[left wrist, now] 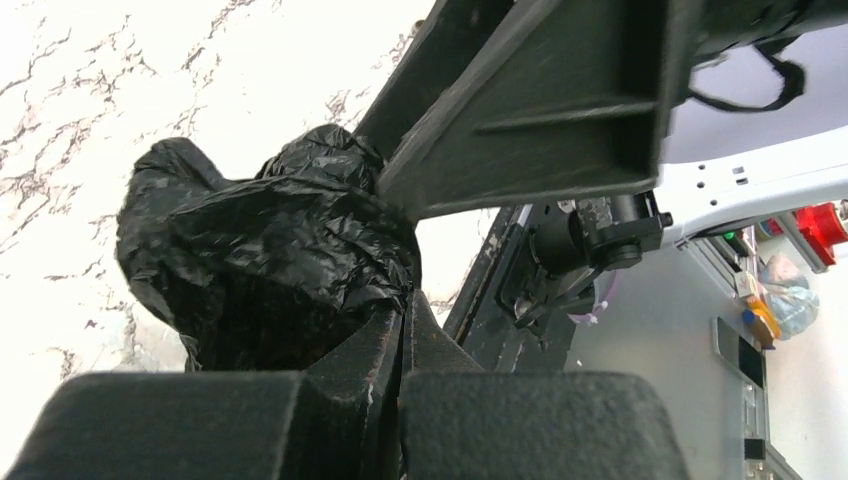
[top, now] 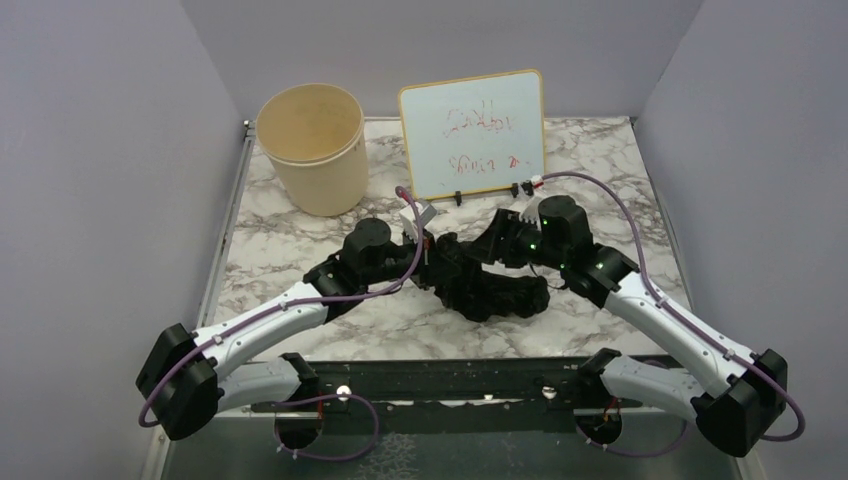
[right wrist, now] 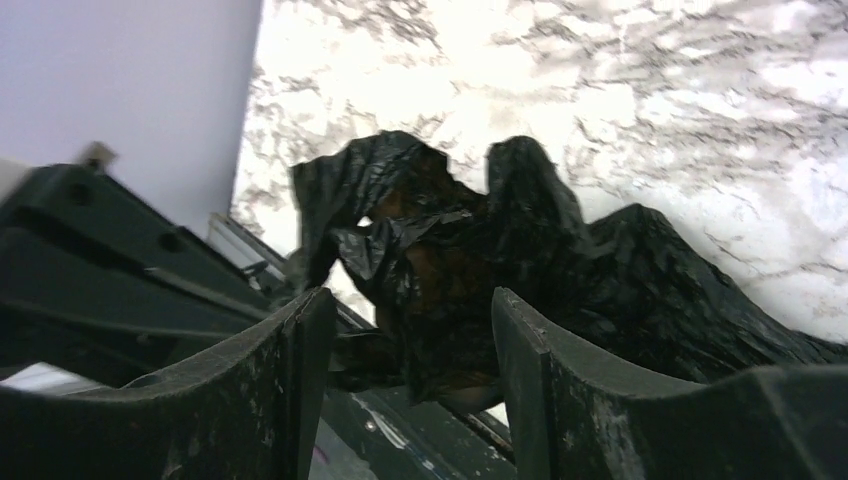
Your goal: Put the trash bags into the trash bin
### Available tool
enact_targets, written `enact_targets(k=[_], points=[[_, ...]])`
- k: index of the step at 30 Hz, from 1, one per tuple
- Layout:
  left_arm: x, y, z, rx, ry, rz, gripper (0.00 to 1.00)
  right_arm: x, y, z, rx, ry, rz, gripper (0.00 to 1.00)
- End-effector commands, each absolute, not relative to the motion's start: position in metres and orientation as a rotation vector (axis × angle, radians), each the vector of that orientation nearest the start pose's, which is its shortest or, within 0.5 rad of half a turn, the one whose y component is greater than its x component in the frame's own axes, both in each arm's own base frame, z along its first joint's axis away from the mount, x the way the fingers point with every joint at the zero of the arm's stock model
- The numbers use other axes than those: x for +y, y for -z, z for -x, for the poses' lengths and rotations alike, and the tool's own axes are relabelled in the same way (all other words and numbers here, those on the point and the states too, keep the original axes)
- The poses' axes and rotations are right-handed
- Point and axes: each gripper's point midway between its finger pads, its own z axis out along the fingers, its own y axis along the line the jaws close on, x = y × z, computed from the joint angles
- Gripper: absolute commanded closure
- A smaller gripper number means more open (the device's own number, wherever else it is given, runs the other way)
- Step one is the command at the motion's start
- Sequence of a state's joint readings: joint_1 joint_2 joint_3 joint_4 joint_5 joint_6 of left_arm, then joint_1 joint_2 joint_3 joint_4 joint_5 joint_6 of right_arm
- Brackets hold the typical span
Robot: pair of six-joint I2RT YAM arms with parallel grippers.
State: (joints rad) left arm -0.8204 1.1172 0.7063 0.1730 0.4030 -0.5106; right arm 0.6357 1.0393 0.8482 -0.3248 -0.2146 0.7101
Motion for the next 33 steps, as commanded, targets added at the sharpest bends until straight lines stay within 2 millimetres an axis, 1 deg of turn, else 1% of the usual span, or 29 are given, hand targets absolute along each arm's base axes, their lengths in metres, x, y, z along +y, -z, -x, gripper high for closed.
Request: enact_targets(k=[1,4,7,10,12,14,17,20,22,26,28,33], points=[[-0.322,-0.221,-0.181,1.862,1.261,-0.627,1.00,0.265,-0.241,-0.219,2.132,-1.201,0.077,0.35],[-0.323,-0.228,-0.179,1.817,1.280,-0.637,1.00,0.276,-0.240,-0.209,2.134,-1.319,0.088,0.34],[-0.322,-0.230,-0.179,1.807,1.283,-0.631,1.00,0.276,-0.235,-0.208,2.147,-1.343,0.049,0.34],[-0.324,-0.230,-0.176,1.804,1.296,-0.650,1.00,0.276,-0.221,-0.208,2.183,-1.337,0.004,0.34],[-0.325,-0.229,-0.175,1.809,1.303,-0.667,1.00,0.279,-0.219,-0.207,2.185,-1.368,0.007,0.35],[-0.327,-0.228,-0.172,1.818,1.314,-0.691,1.00,0.283,-0.220,-0.205,2.179,-1.411,0.011,0.38],[-0.329,-0.224,-0.168,1.829,1.335,-0.725,1.00,0.291,-0.231,-0.204,2.127,-1.489,0.026,0.41],[-0.329,-0.223,-0.168,1.833,1.331,-0.730,1.00,0.293,-0.239,-0.206,2.093,-1.524,0.016,0.42],[-0.329,-0.224,-0.169,1.832,1.322,-0.729,1.00,0.295,-0.241,-0.204,2.087,-1.550,0.025,0.46],[-0.328,-0.227,-0.170,1.824,1.313,-0.722,1.00,0.299,-0.234,-0.201,2.130,-1.573,0.035,0.53],[-0.328,-0.228,-0.169,1.821,1.317,-0.726,1.00,0.300,-0.228,-0.200,2.146,-1.581,0.038,0.58],[-0.327,-0.232,-0.168,1.807,1.314,-0.732,1.00,0.300,-0.220,-0.202,2.164,-1.560,0.032,0.63]])
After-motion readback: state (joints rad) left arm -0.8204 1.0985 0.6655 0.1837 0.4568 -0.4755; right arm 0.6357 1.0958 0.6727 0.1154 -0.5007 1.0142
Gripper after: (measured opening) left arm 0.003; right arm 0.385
